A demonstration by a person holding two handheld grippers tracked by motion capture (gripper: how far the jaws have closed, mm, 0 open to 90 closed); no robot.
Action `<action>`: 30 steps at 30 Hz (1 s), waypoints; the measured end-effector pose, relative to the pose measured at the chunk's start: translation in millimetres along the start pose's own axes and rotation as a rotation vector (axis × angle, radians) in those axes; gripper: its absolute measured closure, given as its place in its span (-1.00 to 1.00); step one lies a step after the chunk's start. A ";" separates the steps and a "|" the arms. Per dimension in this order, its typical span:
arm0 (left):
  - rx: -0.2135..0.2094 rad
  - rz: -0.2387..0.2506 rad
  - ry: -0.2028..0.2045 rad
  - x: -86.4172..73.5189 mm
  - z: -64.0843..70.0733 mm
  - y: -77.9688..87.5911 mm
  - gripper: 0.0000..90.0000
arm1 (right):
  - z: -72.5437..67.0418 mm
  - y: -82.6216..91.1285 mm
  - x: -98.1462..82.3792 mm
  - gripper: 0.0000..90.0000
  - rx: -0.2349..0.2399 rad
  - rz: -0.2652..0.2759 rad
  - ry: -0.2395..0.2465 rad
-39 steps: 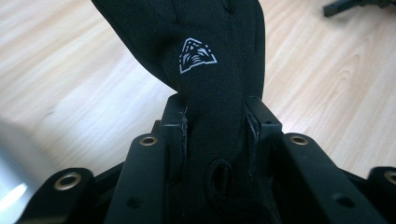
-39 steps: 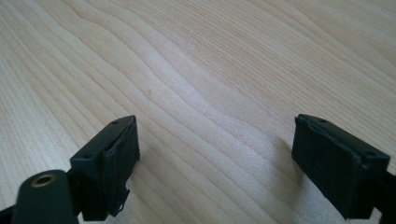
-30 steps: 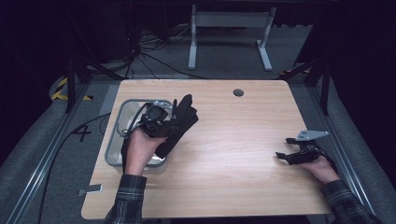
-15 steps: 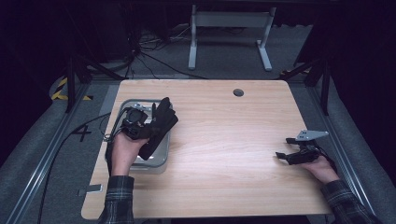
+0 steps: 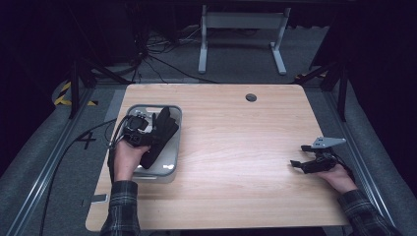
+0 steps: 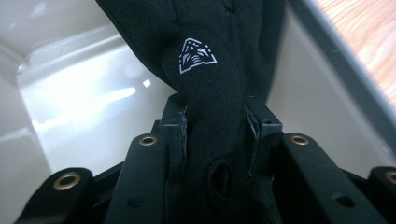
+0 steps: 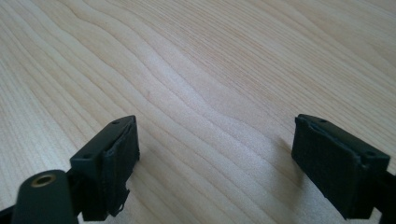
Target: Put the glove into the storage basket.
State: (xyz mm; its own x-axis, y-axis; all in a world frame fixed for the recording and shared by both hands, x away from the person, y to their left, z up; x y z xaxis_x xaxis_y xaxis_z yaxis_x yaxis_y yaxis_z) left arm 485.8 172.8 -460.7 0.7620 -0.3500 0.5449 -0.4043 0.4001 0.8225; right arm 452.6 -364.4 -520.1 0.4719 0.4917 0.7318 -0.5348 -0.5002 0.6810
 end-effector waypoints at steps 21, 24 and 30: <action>0.037 0.095 -0.003 15.0 11.4 15.0 -0.54 | 0.0 -0.1 0.1 -0.65 0.002 0.000 -0.003; -0.011 0.132 -0.026 24.1 31.3 19.9 -0.57 | 0.0 -0.1 0.1 -0.65 0.002 0.000 -0.003; -0.073 0.170 -0.080 39.4 70.6 20.8 -0.62 | 0.0 -0.1 0.1 -0.65 0.002 0.001 -0.003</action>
State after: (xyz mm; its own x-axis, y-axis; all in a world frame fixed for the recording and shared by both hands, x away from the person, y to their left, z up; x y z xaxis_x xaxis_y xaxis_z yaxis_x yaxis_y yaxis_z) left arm 471.6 107.6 -410.6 0.6422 -0.3366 0.6887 -0.4841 0.5186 0.7048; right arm 452.7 -364.3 -520.0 0.4738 0.4891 0.7323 -0.5336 -0.5021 0.6805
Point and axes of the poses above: each handheld gripper's, and its own axes: y roughly backward along the jaws, x roughly out of its top, z roughly to its right, the point moved 8 cm from there along -y, roughly forward along the jaws
